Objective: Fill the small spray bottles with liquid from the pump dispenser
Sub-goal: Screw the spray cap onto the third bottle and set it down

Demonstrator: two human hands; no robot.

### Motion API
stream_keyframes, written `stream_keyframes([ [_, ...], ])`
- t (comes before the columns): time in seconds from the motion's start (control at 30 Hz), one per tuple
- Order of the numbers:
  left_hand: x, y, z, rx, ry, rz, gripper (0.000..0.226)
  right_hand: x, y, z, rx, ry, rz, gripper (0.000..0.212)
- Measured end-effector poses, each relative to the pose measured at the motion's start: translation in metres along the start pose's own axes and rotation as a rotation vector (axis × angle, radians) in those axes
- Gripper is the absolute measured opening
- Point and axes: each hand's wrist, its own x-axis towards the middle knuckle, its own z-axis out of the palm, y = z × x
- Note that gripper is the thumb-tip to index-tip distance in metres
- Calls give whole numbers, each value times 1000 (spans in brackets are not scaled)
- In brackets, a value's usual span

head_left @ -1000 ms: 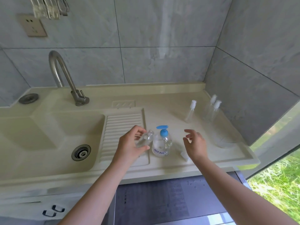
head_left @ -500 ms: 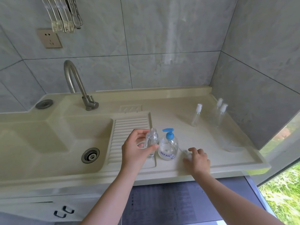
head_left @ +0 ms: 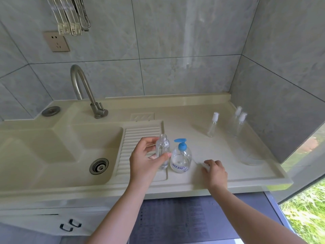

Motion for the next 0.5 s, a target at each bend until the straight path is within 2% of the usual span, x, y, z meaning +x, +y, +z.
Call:
stream_keyframes([
  [0.27, -9, 4, 27, -59, -25, 19, 44, -1, -21, -63, 459, 128, -50, 31],
  [0.37, -14, 3, 43, -50, -58, 8, 44, -6, -27, -98, 644, 133, -12, 25],
  [0.5, -15, 1, 58, 3, -65, 29, 46, -14, -41, -144, 1025, 89, 74, 23],
])
